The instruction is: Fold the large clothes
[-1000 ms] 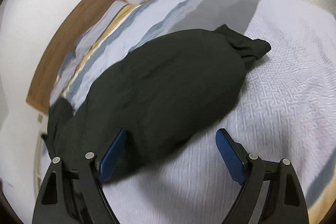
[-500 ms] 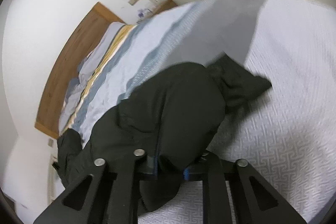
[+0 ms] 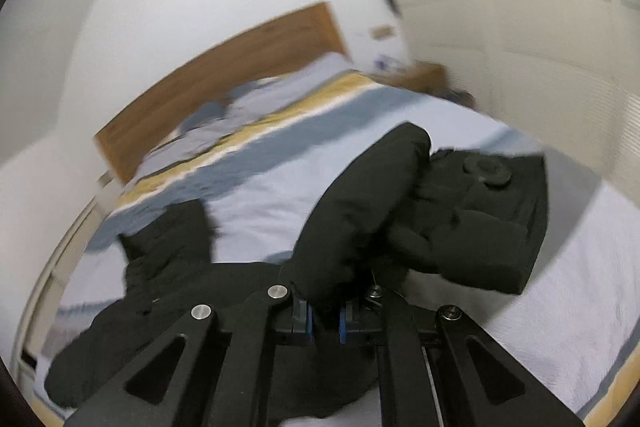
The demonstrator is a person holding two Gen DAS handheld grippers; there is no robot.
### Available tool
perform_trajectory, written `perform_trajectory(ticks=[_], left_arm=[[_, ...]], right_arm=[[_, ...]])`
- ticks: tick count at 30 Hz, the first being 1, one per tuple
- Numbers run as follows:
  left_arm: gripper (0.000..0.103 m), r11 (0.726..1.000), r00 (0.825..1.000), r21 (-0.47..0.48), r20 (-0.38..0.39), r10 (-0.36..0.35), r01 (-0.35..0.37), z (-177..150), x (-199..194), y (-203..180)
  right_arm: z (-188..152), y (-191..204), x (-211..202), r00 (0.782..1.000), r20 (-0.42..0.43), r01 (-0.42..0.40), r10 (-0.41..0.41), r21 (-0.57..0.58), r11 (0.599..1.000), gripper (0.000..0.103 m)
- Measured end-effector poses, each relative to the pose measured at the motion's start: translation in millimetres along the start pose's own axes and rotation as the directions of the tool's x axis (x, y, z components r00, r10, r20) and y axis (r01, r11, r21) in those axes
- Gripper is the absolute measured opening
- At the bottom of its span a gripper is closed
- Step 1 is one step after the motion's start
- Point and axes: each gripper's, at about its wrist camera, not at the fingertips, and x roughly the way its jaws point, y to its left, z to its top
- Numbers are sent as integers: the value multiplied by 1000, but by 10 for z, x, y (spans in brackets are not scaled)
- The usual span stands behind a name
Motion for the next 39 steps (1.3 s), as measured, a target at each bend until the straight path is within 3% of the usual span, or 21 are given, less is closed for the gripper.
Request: perform_trajectory(ticks=[6, 14, 19, 23, 28, 30, 31, 34, 39], left_arm=[[100, 999, 1000, -45, 17, -3, 4, -35, -152, 271], [100, 992, 999, -125, 32, 9, -5, -89, -260, 679], [100, 985, 999, -172, 36, 21, -14, -85, -305, 911], [100, 987, 997, -156, 55, 54, -45, -33, -388, 1006], [100, 988, 992, -133, 85, 90, -78, 118, -486, 1076], [100, 989, 991, -130, 96, 90, -77, 192, -526, 1067], [100, 989, 991, -127, 103, 90, -76, 238, -550, 1048], [100, 991, 989, -109, 123, 87, -74, 388, -606, 953], [100, 998, 990, -54, 132, 47, -40, 631, -617, 650]], right_arm=[[-112, 1004, -53, 992, -32, -124, 121, -169, 978, 9], [-849, 2107, 219, 964, -197, -240, 180, -345, 907, 9], [-1472, 2464, 388, 941, -303, -270, 148, -411, 871, 9], [-1904, 2577, 498, 917, -381, -294, 117, -447, 845, 9], [-2153, 2544, 577, 898, -436, -291, 63, -481, 827, 11], [-2179, 2530, 568, 895, -441, -298, 68, -479, 826, 15], [-2147, 2507, 558, 893, -445, -304, 73, -475, 826, 22], [-2111, 2536, 484, 879, -460, -352, 122, -454, 818, 86], [-1994, 2549, 136, 867, -441, -433, 231, -438, 788, 87]])
